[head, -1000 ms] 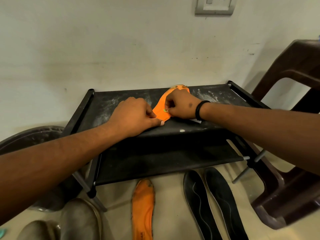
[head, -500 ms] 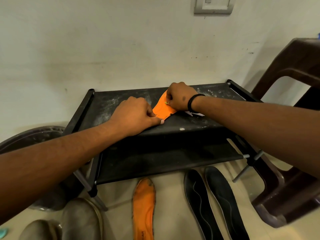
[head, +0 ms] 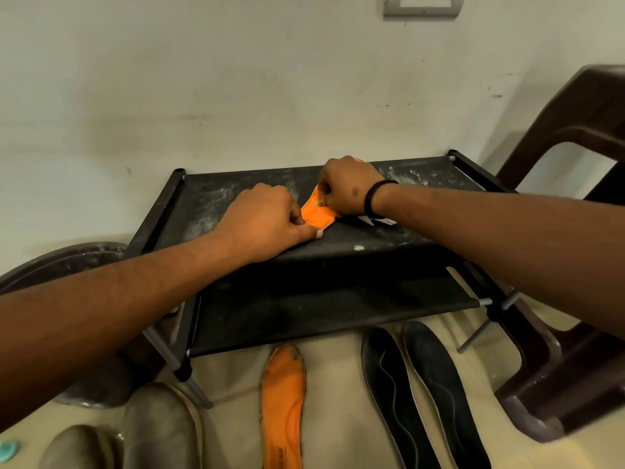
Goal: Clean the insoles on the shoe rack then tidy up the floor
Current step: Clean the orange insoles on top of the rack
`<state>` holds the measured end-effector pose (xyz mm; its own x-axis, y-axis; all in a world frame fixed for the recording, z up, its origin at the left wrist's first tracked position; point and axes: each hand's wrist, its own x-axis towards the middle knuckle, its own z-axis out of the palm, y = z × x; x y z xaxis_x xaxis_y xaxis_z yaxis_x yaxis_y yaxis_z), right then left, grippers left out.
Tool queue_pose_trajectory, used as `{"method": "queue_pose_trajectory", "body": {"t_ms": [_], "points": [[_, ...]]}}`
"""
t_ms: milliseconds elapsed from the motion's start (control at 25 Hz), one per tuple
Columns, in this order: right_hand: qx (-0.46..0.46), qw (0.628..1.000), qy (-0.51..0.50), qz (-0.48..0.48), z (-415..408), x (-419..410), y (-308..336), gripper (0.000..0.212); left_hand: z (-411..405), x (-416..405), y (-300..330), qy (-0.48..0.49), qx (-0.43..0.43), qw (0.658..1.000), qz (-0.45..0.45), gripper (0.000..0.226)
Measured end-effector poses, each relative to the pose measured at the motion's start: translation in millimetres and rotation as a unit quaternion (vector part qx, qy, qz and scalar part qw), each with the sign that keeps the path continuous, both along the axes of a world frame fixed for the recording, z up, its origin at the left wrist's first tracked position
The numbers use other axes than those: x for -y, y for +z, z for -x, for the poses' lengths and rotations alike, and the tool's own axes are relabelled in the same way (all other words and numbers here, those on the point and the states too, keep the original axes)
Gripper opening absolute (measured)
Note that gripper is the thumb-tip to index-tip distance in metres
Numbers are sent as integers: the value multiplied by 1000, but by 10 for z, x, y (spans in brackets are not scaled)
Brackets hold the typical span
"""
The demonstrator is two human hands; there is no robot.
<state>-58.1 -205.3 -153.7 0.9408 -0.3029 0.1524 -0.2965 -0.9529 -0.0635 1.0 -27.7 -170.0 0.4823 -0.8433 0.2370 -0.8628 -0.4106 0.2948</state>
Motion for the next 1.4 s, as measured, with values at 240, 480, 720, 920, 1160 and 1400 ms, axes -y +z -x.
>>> {"method": "queue_pose_trajectory", "body": {"t_ms": [240, 480, 720, 920, 1160, 1400], "points": [[6, 1000, 3, -10, -30, 46, -68, 19, -12, -17, -19, 12, -4, 1000, 0, 37], [-78, 982, 110, -131, 336, -52, 93, 11, -1, -12, -10, 15, 10, 1000, 3, 36], [-23, 999, -41, -14, 215, 363, 19, 17, -21, 0, -21, 8, 2, 1000, 2, 39], [11, 997, -21, -77, 195, 222, -85, 13, -21, -12, -25, 8, -2, 1000, 11, 37], [3, 989, 96, -112, 235, -175, -79, 13, 18, -33, 10, 10, -5, 1000, 12, 38], [-9, 995, -93, 37, 187, 265, -37, 18, 34, -24, 18, 15, -19, 1000, 4, 35]]}}
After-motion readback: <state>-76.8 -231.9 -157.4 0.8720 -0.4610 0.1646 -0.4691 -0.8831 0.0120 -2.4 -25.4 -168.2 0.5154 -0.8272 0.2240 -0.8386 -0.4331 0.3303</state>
